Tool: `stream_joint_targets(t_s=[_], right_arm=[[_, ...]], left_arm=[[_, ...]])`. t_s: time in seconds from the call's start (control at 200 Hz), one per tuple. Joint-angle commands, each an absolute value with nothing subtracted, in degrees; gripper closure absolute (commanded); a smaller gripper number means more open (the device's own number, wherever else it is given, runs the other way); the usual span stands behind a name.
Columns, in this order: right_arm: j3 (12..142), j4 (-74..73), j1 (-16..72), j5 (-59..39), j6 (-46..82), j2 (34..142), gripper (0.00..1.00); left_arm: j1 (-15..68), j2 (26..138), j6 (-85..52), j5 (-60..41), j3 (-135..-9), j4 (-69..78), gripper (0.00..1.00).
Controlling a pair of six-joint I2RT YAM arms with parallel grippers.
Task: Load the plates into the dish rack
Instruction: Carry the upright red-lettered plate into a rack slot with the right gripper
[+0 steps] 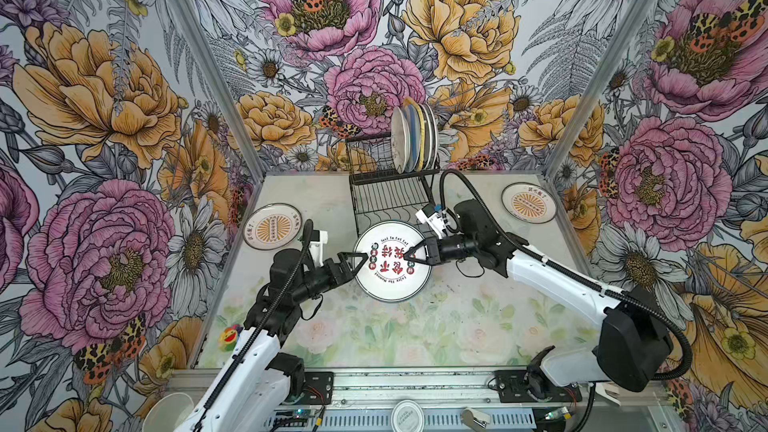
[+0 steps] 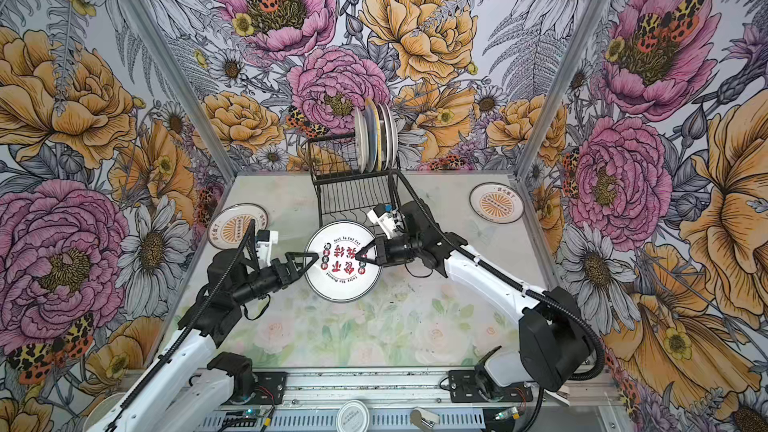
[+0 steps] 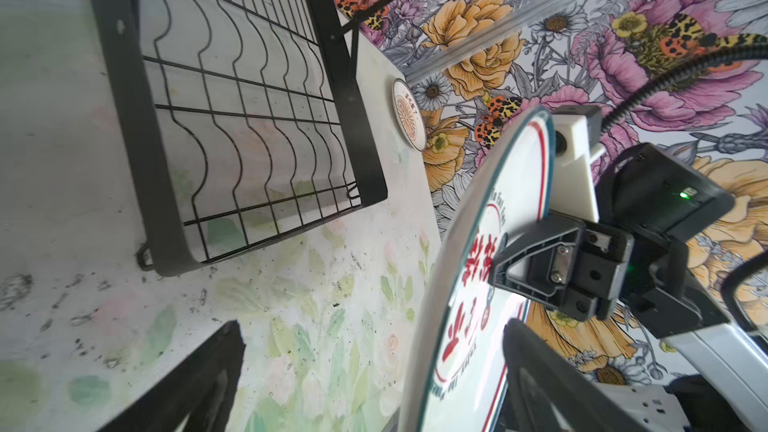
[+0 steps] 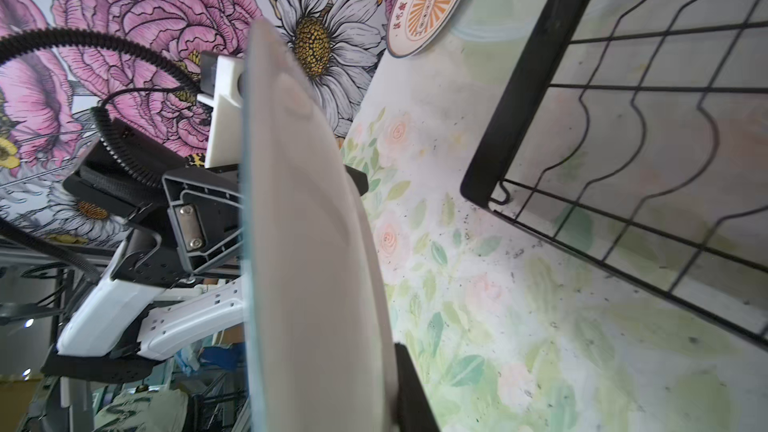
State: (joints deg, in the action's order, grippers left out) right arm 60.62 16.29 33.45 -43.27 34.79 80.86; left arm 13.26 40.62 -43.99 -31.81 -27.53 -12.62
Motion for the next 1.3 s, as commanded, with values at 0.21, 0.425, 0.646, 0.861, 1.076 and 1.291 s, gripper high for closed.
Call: stream_joint_targets(t_s=[0.21, 0.425, 0.646, 0.861, 1.076, 1.291], right_arm=[[80.9, 31.2, 37.9, -6.2, 27.3, 80.4, 1.0], [97.9, 37.6, 40.7, 10.2, 23.6, 88.3, 1.0], [114.3, 38.7, 43.4, 25.8, 19.0, 97.6, 1.0], [127.1, 38.7, 43.7, 33.7, 16.9, 106.9, 1.0], [138.8, 38.7, 43.9, 39.3, 14.3, 116.2, 1.0], [150.7, 38.7, 44.1, 43.1, 10.9, 125.7, 1.0]], left_arm=[[12.2, 40.4, -40.8, -19.9, -28.4, -22.4, 0.01], [12.1, 41.0, -40.4, -19.2, -28.5, -22.7, 0.01], [12.0, 41.1, -40.5, -18.7, -28.5, -22.7, 0.01], [12.0, 41.1, -40.9, -18.4, -28.3, -22.7, 0.01], [11.9, 41.3, -41.0, -18.4, -28.2, -22.7, 0.01], [11.9, 41.8, -40.8, -18.6, -28.1, -22.7, 0.01]])
